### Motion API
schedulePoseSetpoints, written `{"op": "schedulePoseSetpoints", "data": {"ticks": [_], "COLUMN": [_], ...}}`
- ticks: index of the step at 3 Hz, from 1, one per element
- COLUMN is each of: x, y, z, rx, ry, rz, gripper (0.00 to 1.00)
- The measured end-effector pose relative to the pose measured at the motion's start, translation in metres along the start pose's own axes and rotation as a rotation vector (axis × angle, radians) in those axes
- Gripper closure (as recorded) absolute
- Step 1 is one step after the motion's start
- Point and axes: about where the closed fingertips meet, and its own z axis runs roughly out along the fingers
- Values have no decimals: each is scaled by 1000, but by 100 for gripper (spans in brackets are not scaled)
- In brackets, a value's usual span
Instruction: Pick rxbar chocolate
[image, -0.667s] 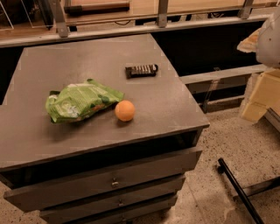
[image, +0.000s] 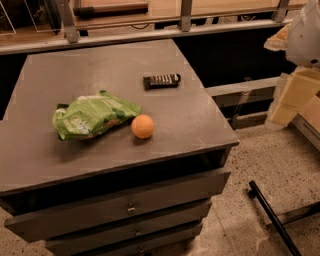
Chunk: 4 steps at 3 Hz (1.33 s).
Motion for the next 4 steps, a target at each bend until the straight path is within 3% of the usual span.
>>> {"op": "schedulePoseSetpoints", "data": {"ticks": [1, 2, 3, 4], "x": [-34, -72, -120, -154], "y": [-59, -103, -135, -153], "z": [26, 60, 98, 134], "rx": [-9, -49, -103, -153], "ry": [-104, -200, -300, -382], "rz": [-62, -87, -82, -33], "gripper": [0, 0, 0, 0]}}
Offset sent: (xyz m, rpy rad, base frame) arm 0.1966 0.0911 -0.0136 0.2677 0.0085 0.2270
